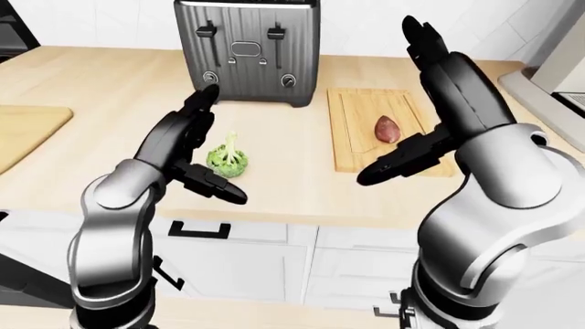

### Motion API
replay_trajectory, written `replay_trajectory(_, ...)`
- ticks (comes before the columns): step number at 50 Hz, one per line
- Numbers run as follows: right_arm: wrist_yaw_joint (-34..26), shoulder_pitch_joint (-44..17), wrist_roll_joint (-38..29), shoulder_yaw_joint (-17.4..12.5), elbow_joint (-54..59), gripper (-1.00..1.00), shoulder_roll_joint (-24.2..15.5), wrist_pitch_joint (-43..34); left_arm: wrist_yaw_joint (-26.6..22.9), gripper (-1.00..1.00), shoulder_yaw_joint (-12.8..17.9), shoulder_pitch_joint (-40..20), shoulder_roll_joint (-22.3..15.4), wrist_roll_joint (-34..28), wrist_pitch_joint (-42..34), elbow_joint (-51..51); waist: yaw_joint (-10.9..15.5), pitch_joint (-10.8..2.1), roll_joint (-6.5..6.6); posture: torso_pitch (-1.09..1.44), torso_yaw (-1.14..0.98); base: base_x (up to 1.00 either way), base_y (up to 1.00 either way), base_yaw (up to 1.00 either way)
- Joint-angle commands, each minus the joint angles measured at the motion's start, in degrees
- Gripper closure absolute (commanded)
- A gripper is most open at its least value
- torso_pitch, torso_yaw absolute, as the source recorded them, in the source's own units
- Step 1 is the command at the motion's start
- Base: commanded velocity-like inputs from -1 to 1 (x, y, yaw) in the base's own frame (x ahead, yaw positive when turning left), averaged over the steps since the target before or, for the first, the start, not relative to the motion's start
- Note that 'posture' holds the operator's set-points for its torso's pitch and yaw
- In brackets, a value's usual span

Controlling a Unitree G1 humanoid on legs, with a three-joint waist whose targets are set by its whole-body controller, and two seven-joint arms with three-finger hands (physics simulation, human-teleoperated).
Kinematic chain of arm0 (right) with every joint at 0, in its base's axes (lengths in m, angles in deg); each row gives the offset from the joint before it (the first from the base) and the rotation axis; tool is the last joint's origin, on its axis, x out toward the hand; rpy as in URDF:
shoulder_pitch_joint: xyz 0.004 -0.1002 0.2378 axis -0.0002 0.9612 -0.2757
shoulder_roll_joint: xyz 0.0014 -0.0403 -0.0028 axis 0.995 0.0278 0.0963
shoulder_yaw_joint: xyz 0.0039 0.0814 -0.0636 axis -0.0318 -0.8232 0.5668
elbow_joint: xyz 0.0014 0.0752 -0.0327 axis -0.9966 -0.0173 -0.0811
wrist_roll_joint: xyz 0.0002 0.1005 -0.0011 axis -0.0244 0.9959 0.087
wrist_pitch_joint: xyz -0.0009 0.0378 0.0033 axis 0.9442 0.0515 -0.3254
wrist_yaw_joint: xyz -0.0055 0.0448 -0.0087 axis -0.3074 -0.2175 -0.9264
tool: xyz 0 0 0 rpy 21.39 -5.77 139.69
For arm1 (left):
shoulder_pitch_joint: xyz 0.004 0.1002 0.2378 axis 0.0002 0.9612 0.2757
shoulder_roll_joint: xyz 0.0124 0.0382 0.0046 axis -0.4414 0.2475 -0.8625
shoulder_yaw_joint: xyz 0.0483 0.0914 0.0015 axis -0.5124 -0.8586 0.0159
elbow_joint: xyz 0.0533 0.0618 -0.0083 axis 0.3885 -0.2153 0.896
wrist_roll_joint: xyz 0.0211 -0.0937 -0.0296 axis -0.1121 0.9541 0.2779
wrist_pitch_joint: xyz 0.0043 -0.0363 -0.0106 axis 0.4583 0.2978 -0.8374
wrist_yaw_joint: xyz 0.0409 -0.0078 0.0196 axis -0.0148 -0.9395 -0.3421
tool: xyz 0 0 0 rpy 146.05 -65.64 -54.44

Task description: Place the broccoli and the sweet potato on separate cutting boards.

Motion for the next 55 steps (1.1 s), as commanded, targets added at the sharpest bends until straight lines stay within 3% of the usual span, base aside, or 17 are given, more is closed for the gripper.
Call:
replay_trajectory(1,0.89,-1.46,-0.52,-0.49,-0.63,-1.0,-0.51,1.1,0.06,-1.0,0.58,-1.43,-0.1,-0.85,1.91,-1.36,0.04,-1.35,-0.17,0.0,0.0,0.0,0.0,0.0)
replay_trajectory(9,1.23,-1.21,-1.19,0.2,-0.5,-1.0,0.72,2.06,-0.1,-0.93,1.7,-0.88,-0.09,-0.61,3.72,-0.07,0.03,-1.46,-0.1,0.0,0.0,0.0,0.0,0.0)
replay_trajectory(15,1.55,-0.37,-1.25,0.08,-0.61,-1.0,1.31,2.98,0.35,-0.56,2.37,-0.05,-0.3,-0.07,5.11,1.3,0.04,-1.52,-0.04,0.0,0.0,0.0,0.0,0.0)
replay_trajectory(18,1.52,-0.25,-1.21,-0.01,-0.8,-1.0,1.44,3.23,0.58,-0.5,2.36,0.43,-0.47,0.18,5.86,1.76,0.02,-1.56,-0.01,0.0,0.0,0.0,0.0,0.0)
replay_trajectory(34,1.98,1.63,-1.48,1.01,-2.08,-1.0,3.85,4.53,2.53,-0.4,3.73,3.06,-1.26,0.51,11.91,6.38,-0.06,-1.74,0.22,0.0,0.0,0.0,0.0,0.0)
replay_trajectory(41,2.57,2.4,-1.2,0.78,-2.03,-1.0,4.17,5.07,2.33,0.17,3.35,3.2,-1.15,0.2,11.51,5.58,-0.07,-1.78,0.24,0.0,0.0,0.0,0.0,0.0)
replay_trajectory(44,2.51,2.63,-1.35,0.86,-2.23,-1.0,4.23,4.92,2.41,0.29,2.85,3.77,-0.79,-0.06,11.73,5.14,-0.06,-1.81,0.25,0.0,0.0,0.0,0.0,0.0)
replay_trajectory(48,1.96,2.58,-1.86,0.94,-2.58,-1.0,4.23,4.66,2.51,0.32,2.0,5.54,-0.32,-0.83,13.3,4.91,-0.08,-1.85,0.26,0.0,0.0,0.0,0.0,0.0)
replay_trajectory(52,2.18,3.01,-1.82,0.88,-2.66,-1.0,4.46,4.93,2.44,0.51,2.05,6.44,0.08,-1.28,13.96,4.41,-0.09,-1.92,0.28,0.0,0.0,0.0,0.0,0.0)
replay_trajectory(55,1.27,2.4,-2.4,1.07,-3.05,-1.0,4.24,4.39,1.93,0.53,2.66,5.52,0.06,-1.53,12.85,3.2,-0.03,-2.0,0.28,0.0,0.0,0.0,0.0,0.0)
